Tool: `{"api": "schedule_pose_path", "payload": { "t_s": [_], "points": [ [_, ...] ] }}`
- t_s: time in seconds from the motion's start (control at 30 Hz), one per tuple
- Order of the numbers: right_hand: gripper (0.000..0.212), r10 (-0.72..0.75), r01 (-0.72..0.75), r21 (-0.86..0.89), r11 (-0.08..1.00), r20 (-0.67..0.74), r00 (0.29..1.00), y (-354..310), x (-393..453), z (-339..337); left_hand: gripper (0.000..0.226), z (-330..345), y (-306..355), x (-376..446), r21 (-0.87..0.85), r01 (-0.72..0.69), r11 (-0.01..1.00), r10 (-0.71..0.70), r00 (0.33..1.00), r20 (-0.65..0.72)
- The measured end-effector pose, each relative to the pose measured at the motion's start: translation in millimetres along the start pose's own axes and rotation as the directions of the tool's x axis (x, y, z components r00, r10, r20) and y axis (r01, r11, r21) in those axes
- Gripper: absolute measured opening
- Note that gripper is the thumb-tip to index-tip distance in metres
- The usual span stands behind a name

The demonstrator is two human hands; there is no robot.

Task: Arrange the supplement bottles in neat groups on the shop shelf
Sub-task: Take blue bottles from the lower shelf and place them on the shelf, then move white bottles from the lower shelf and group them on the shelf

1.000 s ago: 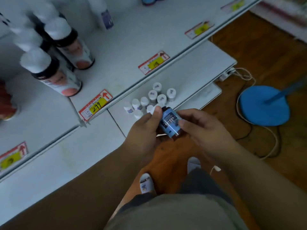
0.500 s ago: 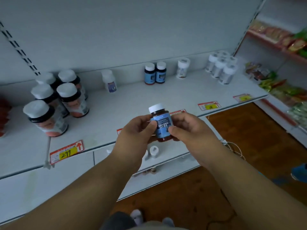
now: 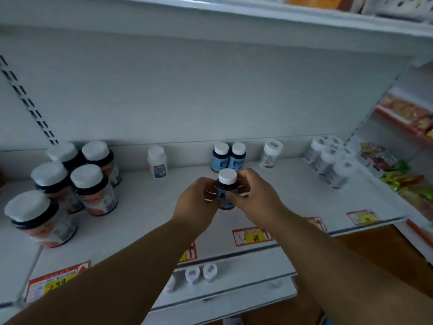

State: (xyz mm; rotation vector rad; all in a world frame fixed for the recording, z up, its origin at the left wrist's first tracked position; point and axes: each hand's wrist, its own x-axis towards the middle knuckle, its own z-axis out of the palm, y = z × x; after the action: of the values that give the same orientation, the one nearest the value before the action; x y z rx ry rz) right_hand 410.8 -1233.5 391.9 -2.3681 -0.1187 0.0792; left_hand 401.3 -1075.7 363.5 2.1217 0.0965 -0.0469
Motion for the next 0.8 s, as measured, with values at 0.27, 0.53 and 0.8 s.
{"api": "schedule_pose_path", "payload": {
  "t_s": [0.27,0.53,0.8],
  "points": [
    [0.025,-0.142,0.141,-0.080,0.987,-0.011,0.990,41.3,97.5,16.5,0.019,36.3,0.7,77.4,0.148,0.085,0.985,-0.058,0.982,-0.181],
    [0.050,-0.151,0.150,0.025,0.988,0.016,0.988,60.4,99.6,15.4,0.040,42.3,-1.8,73.9,0.161,0.152,0.975,-0.117,0.971,-0.208],
    [0.048,-0.227,0.227,-0.005,0.974,-0.098,0.969,45.2,41.0,15.0,0.036,11.5,-0.9,3.3,0.202,-0.001,0.979,0.051,0.969,-0.240]
  ]
}}
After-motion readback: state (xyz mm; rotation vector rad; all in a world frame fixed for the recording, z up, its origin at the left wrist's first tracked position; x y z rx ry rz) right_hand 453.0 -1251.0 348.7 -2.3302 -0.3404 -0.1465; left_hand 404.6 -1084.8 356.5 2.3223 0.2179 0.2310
